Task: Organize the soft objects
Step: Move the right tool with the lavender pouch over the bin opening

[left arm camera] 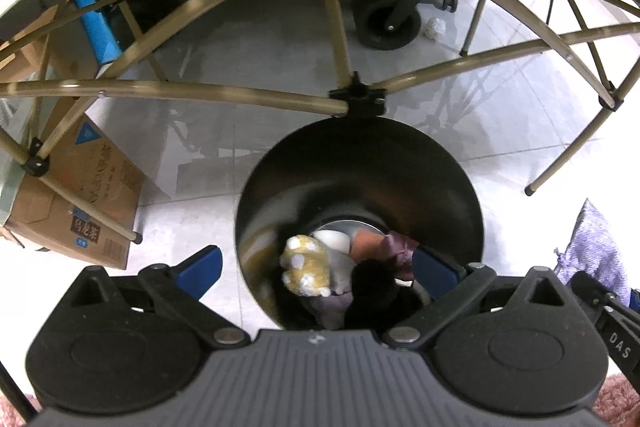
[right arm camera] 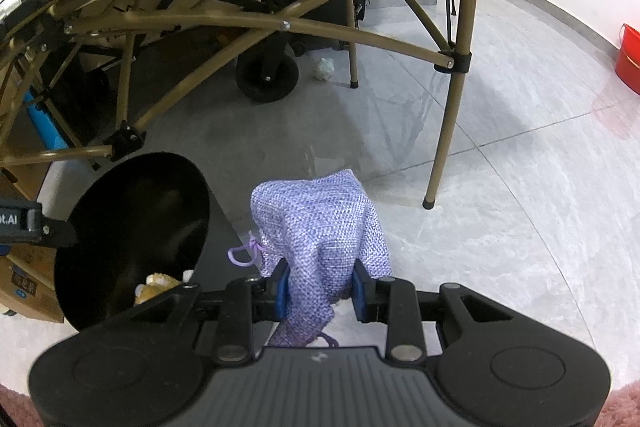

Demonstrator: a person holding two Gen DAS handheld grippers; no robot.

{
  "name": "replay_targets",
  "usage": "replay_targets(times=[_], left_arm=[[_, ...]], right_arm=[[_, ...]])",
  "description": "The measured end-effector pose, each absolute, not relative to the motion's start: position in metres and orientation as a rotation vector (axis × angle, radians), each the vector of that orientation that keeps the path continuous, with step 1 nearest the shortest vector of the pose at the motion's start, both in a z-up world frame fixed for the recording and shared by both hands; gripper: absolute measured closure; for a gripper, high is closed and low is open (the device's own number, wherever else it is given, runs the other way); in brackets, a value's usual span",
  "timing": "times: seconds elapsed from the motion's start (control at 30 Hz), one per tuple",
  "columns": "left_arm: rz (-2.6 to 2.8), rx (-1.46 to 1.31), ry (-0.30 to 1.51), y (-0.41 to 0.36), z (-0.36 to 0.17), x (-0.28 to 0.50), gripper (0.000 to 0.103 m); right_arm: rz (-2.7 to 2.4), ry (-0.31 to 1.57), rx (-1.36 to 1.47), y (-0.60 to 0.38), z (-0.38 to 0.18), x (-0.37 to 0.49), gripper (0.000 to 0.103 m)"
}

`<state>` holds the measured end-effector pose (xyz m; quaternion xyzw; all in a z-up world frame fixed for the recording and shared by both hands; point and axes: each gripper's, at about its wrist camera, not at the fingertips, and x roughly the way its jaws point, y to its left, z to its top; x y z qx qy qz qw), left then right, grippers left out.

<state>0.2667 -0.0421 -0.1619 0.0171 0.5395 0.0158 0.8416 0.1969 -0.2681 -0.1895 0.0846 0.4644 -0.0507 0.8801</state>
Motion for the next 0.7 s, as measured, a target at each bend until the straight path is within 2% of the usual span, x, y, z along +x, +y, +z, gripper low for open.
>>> replay_targets(times=[0.7], left_arm=[[0.153, -0.014, 1.120, 0.017, -0.153, 0.256, 0.000]], right_arm=[[0.058, 0.911, 0.107, -0.195, -0.168, 0.213, 0.074]])
